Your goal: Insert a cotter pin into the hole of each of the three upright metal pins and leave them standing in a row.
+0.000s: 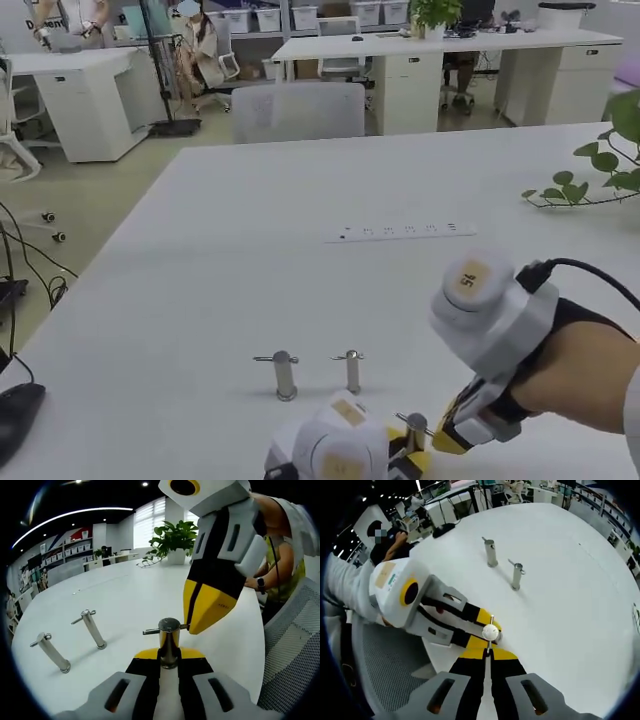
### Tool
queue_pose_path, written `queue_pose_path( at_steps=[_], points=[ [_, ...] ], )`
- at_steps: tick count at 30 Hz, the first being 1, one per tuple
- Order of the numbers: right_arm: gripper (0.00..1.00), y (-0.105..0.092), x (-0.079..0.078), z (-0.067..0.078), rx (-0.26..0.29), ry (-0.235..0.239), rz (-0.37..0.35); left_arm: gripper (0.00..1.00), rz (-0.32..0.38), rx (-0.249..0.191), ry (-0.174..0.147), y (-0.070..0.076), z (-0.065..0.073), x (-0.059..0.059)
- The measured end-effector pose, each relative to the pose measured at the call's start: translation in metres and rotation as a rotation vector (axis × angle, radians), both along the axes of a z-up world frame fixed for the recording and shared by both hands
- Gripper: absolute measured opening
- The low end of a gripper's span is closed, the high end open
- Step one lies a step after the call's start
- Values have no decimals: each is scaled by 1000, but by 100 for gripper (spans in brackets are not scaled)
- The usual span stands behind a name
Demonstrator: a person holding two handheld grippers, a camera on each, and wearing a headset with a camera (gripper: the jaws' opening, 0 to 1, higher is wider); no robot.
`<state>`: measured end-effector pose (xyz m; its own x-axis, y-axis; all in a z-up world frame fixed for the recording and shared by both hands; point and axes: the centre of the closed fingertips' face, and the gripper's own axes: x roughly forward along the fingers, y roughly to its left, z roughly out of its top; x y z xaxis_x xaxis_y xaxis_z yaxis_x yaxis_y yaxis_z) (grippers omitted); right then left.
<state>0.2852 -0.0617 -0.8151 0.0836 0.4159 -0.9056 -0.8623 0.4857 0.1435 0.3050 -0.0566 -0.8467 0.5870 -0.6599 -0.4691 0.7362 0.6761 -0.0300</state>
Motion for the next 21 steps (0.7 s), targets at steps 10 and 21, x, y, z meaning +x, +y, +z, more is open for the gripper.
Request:
queue_pose_path(
  at_steps=[10,21],
  points=[
    [4,5,3,0,5,-16,0,10,-1,2,-2,0,0,0],
    [5,5,4,0,9,-31,29,10,1,1,-3,-1,-1,0]
  ],
)
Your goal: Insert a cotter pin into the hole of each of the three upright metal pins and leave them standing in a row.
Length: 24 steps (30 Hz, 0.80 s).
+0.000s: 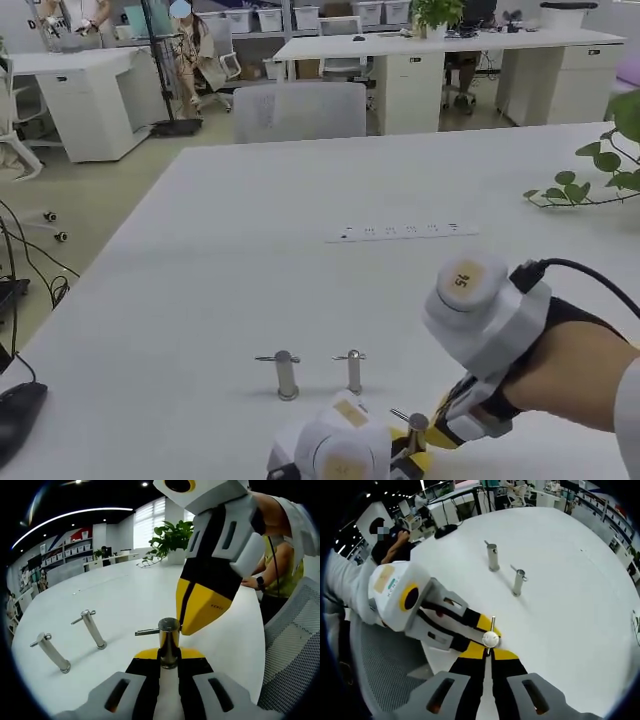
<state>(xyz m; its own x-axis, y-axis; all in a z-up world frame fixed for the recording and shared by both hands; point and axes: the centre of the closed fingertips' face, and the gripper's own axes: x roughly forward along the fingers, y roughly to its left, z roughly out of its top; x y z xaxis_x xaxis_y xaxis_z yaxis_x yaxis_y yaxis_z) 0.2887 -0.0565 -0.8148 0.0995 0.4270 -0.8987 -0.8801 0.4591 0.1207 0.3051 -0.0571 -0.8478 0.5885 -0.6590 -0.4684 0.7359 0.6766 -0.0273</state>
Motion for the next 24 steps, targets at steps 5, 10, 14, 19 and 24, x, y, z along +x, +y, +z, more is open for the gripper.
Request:
queue_pose_path(
  at_steps=[5,10,14,19,24],
  points=[
    [8,0,-1,1,19,-3,5,11,1,-1,1,0,0,0],
    [12,0,-3,2,30,-11,2,11,1,0,1,0,0,0],
    [12,-3,-5,3,36,-20,-5,11,2,0,0,0,0,0],
    [10,-9,-5,1,34,-15,-24,11,2,-1,0,0,0,0],
    [6,-8,-6,0,41,-17,-20,11,3,0,0,0,-1,-1]
  ],
)
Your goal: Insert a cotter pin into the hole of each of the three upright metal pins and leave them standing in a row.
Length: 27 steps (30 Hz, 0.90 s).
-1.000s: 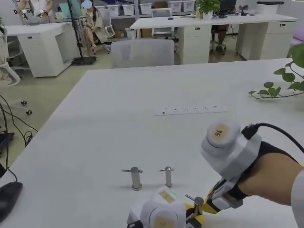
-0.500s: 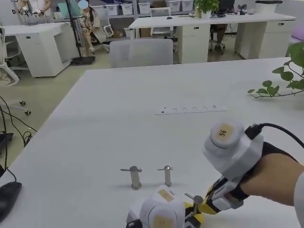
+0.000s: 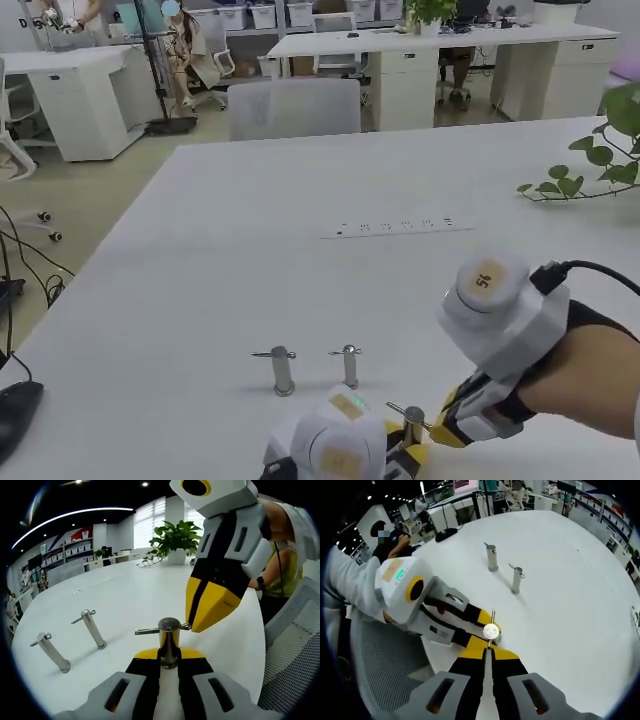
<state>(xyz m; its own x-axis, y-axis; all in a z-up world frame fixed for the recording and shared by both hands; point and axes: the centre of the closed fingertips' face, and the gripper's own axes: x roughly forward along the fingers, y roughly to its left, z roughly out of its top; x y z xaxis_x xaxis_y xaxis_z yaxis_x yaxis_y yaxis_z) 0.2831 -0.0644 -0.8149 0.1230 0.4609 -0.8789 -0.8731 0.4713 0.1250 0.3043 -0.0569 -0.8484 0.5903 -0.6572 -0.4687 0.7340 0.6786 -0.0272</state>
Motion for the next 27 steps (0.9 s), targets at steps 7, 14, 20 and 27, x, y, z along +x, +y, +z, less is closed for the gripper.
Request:
queue_pose_path(
  at_steps=[7,14,20,27],
  points=[
    [5,4,2,0,-10,-23,23,11,1,0,0,0,0,0],
    [10,5,3,0,-9,-47,45,11,1,-4,4,0,-1,-1],
    [15,5,4,0,8,-60,37,11,1,-3,7,0,-1,0],
    [15,3,4,1,19,-59,28,12,-23,18,-1,1,-2,-1]
  ],
)
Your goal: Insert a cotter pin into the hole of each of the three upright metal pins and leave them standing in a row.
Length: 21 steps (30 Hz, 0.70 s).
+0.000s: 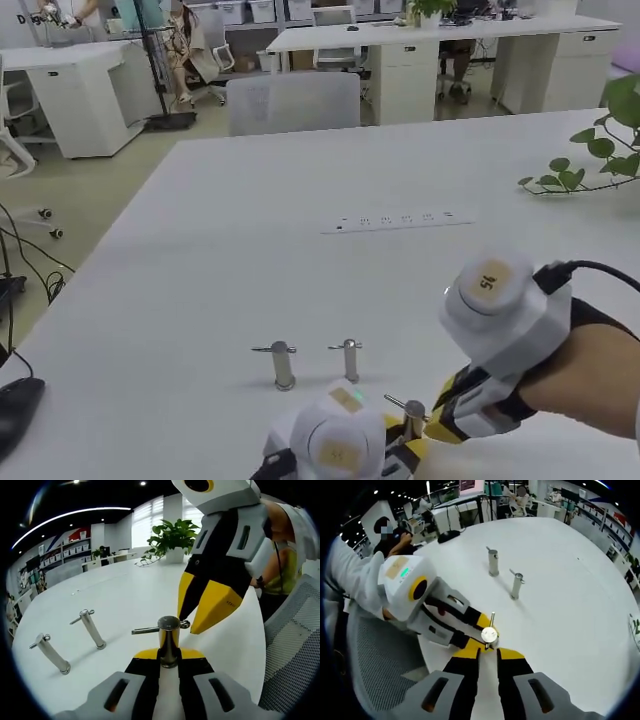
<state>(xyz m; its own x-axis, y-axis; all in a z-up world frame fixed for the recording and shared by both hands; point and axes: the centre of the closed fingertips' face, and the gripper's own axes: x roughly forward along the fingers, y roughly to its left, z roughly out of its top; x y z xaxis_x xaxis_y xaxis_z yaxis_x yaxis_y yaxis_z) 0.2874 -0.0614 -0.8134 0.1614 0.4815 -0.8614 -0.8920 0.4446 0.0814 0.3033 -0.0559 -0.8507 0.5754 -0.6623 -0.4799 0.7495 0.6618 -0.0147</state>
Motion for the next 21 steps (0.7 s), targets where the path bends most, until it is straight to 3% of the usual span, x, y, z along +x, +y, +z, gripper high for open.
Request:
queue_pose_path(
  at_steps=[5,8,16,21],
  points=[
    [15,-4,0,1,10,5,-13,17,13,6,11,6,-2,3],
    [16,-5,-1,2,8,6,-14,23,24,-19,23,11,2,5],
    [17,-9,-3,2,14,9,-9,30,-30,-14,63,16,1,-1],
    [20,-11,-5,3,26,4,0,38,-84,-40,83,20,10,-5]
  ],
)
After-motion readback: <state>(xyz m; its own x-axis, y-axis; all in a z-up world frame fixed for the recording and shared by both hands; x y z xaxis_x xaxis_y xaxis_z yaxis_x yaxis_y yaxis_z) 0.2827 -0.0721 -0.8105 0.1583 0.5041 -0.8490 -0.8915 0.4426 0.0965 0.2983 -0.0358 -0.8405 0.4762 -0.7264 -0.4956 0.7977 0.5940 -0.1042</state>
